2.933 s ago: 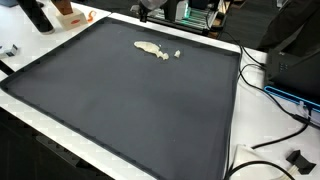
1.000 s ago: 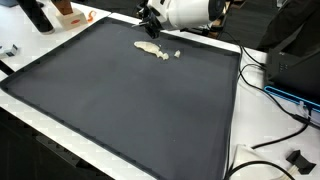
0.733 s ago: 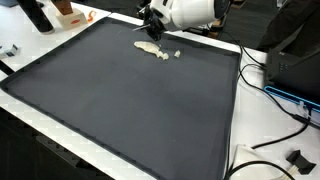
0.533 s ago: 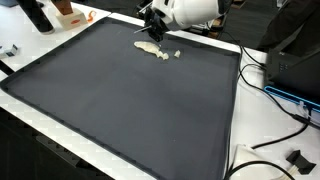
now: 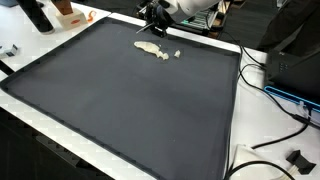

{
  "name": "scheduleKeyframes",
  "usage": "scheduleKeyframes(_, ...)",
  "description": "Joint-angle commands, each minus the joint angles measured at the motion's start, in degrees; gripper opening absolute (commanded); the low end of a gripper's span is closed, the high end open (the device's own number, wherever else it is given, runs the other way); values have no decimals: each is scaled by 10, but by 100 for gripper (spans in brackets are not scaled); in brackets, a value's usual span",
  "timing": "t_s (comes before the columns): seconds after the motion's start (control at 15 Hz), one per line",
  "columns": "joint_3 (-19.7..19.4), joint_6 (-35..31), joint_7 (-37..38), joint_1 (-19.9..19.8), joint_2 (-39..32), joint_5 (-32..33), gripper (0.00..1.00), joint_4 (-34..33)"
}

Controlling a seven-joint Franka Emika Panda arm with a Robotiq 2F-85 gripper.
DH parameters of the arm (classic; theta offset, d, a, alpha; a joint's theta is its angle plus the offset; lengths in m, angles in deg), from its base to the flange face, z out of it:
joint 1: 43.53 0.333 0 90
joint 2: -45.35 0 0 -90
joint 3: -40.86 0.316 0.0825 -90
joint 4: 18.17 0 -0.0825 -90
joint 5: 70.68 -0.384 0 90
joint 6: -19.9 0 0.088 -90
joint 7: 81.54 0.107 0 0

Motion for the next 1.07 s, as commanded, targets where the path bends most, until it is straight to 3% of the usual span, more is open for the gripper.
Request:
scheduleKeyframes(0.0,7,-57,-32,-11,62,4,1,61)
scheduleKeyframes(1.0,-7,-289,-191,-59,205,-66,1,190)
